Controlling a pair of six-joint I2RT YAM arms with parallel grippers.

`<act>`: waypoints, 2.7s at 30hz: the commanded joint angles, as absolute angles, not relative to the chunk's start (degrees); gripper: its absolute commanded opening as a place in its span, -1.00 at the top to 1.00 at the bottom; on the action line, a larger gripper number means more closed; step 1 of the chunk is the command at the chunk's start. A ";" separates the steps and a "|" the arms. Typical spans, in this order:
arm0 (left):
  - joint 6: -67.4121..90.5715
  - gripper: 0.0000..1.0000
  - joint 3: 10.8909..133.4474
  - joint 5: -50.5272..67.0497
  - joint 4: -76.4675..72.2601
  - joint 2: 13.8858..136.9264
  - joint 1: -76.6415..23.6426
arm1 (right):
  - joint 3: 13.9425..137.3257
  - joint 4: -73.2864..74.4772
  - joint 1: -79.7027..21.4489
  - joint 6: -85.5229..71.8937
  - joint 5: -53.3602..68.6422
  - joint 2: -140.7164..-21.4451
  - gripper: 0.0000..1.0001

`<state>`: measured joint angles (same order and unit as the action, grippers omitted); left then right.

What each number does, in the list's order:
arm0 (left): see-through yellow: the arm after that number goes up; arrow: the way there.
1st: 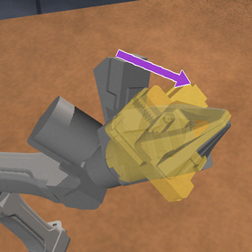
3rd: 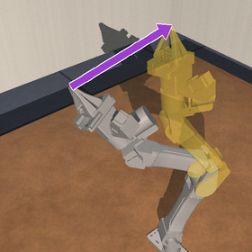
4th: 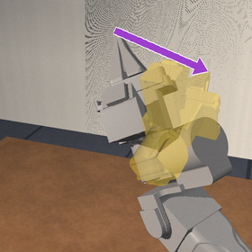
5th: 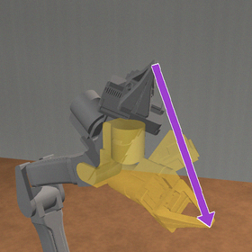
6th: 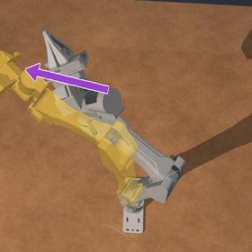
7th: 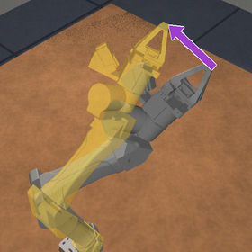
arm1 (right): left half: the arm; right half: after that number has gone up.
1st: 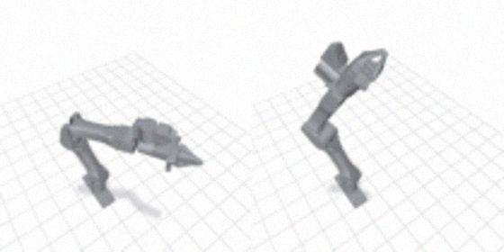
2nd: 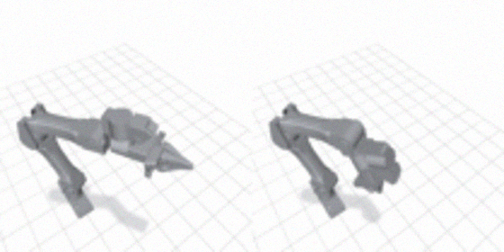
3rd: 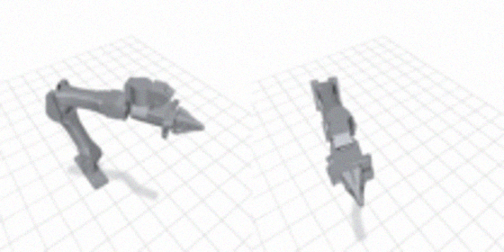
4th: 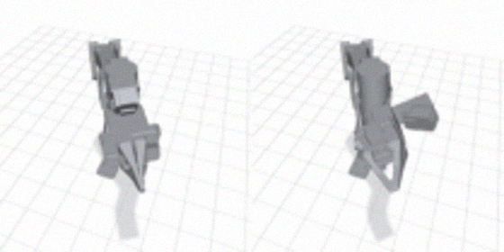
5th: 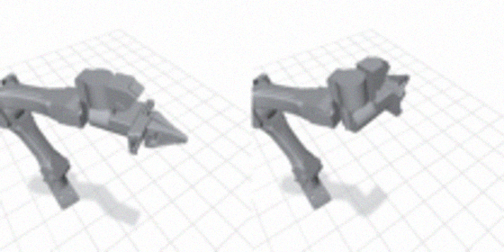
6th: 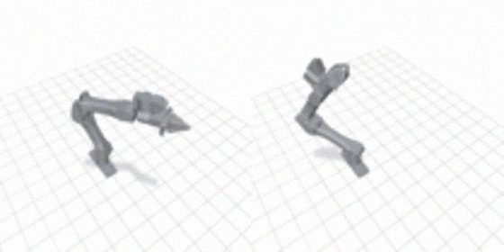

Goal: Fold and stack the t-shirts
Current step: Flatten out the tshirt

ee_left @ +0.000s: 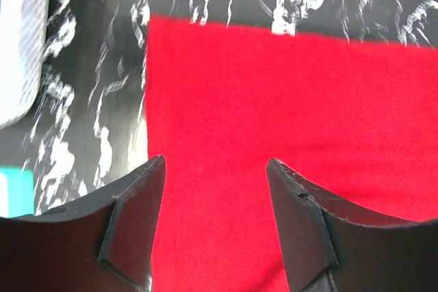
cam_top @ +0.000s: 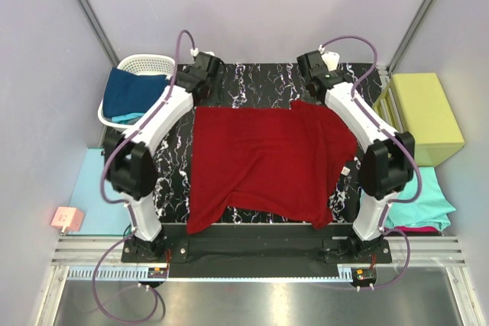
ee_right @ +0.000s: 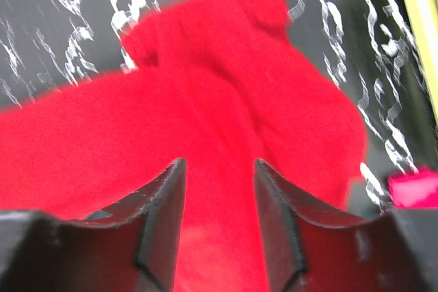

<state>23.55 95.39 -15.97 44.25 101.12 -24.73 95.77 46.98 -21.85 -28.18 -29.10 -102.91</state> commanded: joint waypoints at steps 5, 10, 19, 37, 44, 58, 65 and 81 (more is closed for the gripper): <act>19.43 -0.11 108.54 -9.32 42.19 116.18 -21.98 | 114.24 42.10 -17.67 -24.35 -25.84 -115.90 0.94; 18.37 0.02 109.51 -8.88 41.22 119.34 -20.13 | 115.93 42.89 -15.47 -24.17 -23.22 -122.59 1.00; 19.77 0.06 109.86 -4.13 40.96 124.36 -18.28 | 114.35 43.15 -15.12 -24.26 -20.04 -129.28 1.00; 20.04 0.08 112.85 -0.62 42.27 131.22 -18.11 | 117.95 46.58 -15.12 -25.49 -17.76 -136.49 0.83; 20.92 0.13 123.71 1.04 48.50 138.50 -17.32 | 129.18 56.57 -14.68 -26.46 -16.61 -143.78 0.81; 21.53 0.54 133.85 1.67 54.40 145.46 -16.00 | 144.84 62.31 -12.75 -27.51 -13.71 -153.02 0.79; 21.97 0.63 138.69 1.67 54.49 146.78 -12.75 | 148.44 62.40 -10.11 -28.21 -13.36 -154.34 0.78; 24.17 0.64 144.05 6.33 51.69 150.73 -7.29 | 156.09 58.54 -5.45 -29.35 -6.08 -158.55 0.49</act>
<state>23.20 140.70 2.55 54.06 149.25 -6.37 153.23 61.32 -6.31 -28.60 -9.32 -156.77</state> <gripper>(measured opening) 0.179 0.230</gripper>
